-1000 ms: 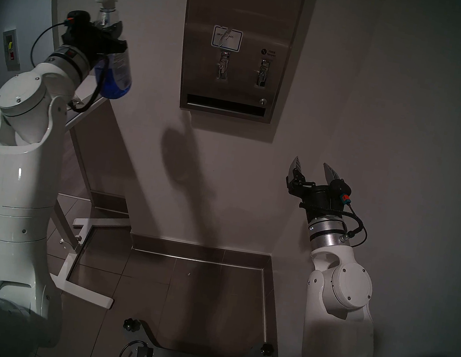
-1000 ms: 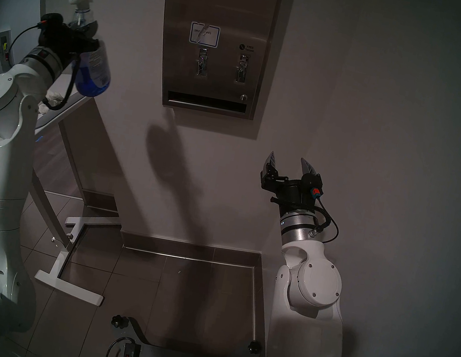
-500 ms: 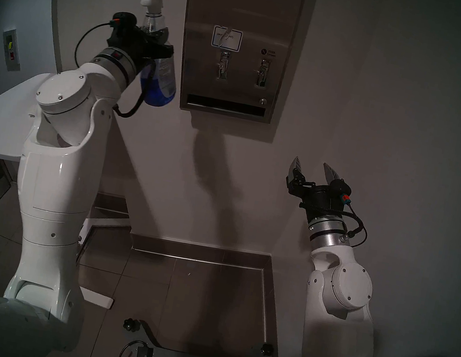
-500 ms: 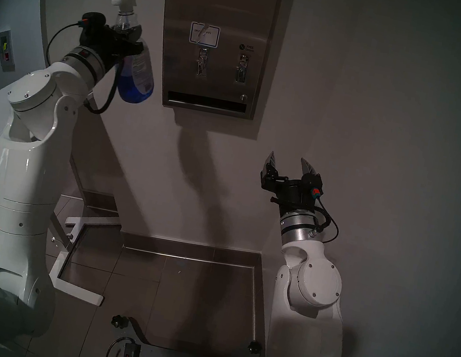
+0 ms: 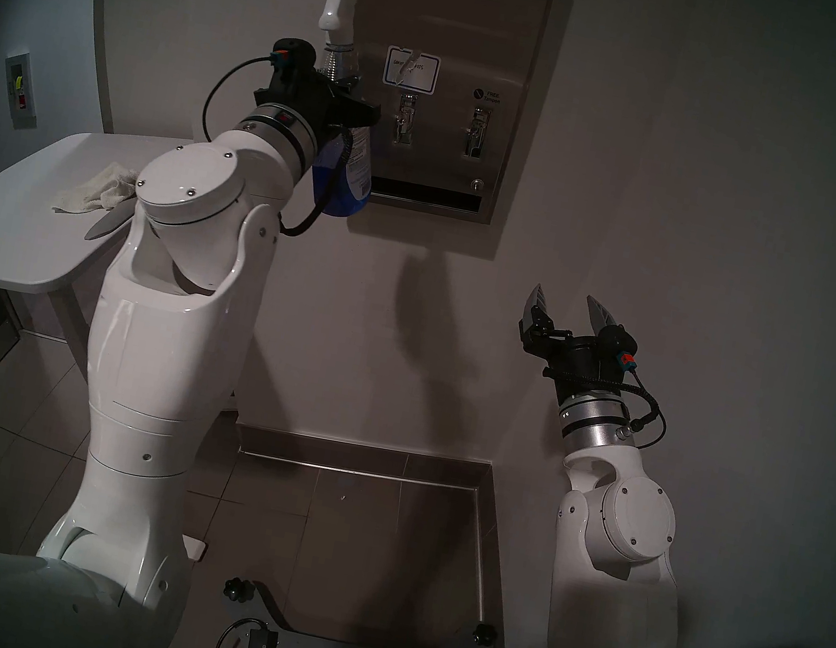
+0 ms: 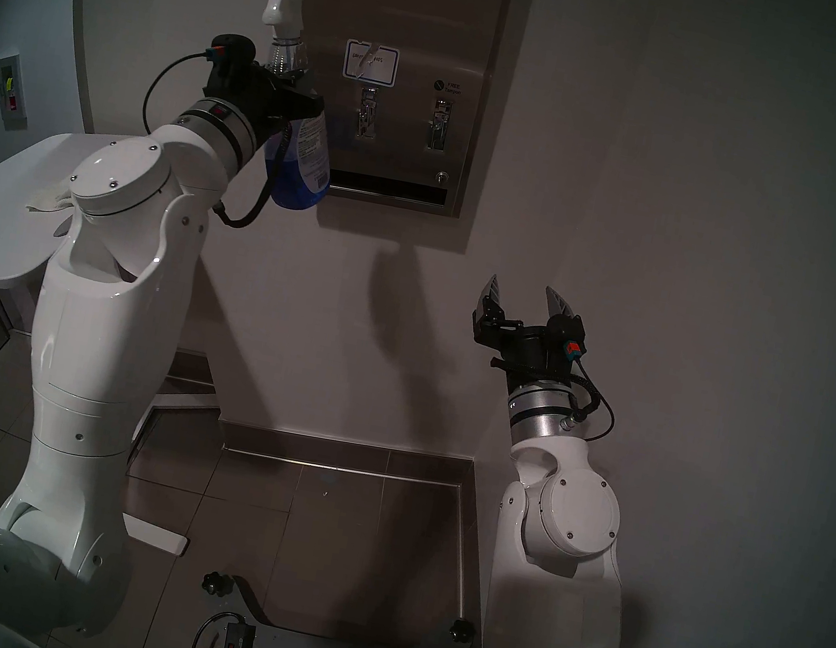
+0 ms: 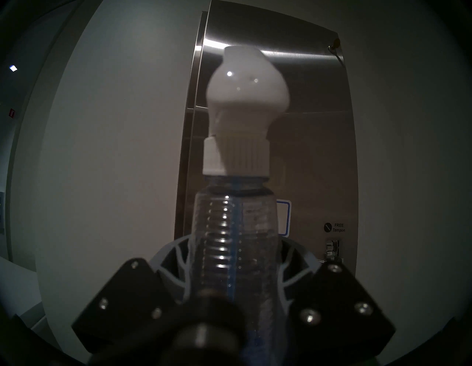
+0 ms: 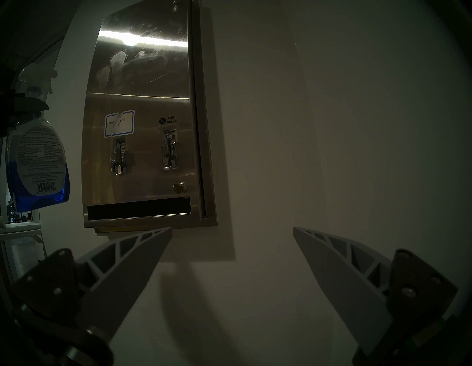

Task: Pick up the cleaner bottle and spray the cleaner onto the surface

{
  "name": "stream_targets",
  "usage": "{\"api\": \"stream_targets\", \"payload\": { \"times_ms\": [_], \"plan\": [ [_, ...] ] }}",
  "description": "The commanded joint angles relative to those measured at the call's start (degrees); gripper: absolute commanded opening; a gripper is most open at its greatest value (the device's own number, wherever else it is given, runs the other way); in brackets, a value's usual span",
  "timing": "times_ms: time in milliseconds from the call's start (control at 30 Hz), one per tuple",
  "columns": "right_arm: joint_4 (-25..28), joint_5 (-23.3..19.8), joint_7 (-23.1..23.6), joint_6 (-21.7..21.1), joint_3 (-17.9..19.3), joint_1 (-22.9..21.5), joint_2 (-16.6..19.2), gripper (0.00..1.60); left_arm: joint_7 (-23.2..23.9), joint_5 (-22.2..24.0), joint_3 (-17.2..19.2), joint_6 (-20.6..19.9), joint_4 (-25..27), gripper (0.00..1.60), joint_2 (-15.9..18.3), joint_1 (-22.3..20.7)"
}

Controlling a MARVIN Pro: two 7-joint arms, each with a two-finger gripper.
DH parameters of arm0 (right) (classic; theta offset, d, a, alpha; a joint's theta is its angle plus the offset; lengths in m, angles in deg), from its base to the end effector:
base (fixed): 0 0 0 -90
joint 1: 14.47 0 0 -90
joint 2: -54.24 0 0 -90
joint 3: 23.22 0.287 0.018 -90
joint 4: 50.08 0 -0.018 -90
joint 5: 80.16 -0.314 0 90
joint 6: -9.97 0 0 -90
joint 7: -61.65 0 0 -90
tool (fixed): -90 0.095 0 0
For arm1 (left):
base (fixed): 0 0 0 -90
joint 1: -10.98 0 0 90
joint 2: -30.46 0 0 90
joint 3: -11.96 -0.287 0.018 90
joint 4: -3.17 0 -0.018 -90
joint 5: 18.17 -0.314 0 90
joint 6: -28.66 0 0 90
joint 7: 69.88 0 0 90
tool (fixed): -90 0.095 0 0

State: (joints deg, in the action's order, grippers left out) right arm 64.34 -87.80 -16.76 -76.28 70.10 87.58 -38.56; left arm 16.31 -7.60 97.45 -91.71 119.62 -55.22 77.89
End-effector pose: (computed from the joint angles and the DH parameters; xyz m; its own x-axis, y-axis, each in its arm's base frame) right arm 0.3575 0.0016 -0.2066 -0.2838 -0.1479 0.9474 0.1554 -0.9821 -0.1067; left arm 0.4359 -0.0213 -0.0013 -0.3094 0.0773 0.9478 -0.1191 -0.9920 0.0420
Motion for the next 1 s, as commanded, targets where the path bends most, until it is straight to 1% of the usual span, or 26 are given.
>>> {"api": "stream_targets", "payload": {
  "times_ms": [0,267,467,800,833,900,933,967],
  "plan": [
    [2.16,-0.08,-0.06,0.39,-0.09,-1.04,0.07,1.60,-2.75,-1.79,-1.83,1.32,1.13,0.00,-2.04,-3.54],
    [2.13,-0.08,-0.04,0.41,-0.09,-1.05,0.07,1.60,-3.75,-2.16,-4.09,1.52,-1.42,0.00,-3.10,-4.82],
    [2.10,-0.08,-0.03,0.43,-0.08,-1.06,0.07,1.60,-3.95,-2.47,-4.92,1.91,-3.05,0.00,-3.12,-6.01],
    [1.99,-0.08,0.00,0.47,-0.07,-1.10,0.07,1.60,-3.85,-3.42,-6.14,2.08,-3.85,0.00,-3.39,-8.43],
    [1.98,-0.08,0.00,0.47,-0.07,-1.10,0.07,1.60,-3.87,-3.41,-6.35,1.89,-4.27,0.00,-3.30,-9.39],
    [1.96,-0.08,0.00,0.48,-0.07,-1.10,0.07,1.60,-3.62,-3.85,-6.36,2.17,-3.85,0.00,-3.61,-9.12],
    [1.95,-0.08,0.01,0.48,-0.07,-1.11,0.07,1.60,-3.63,-3.80,-6.56,1.94,-4.44,0.00,-3.49,-10.24],
    [1.94,-0.08,0.01,0.48,-0.07,-1.11,0.07,1.60,-3.46,-4.14,-6.42,2.17,-3.77,0.00,-3.87,-9.41]
  ]
}}
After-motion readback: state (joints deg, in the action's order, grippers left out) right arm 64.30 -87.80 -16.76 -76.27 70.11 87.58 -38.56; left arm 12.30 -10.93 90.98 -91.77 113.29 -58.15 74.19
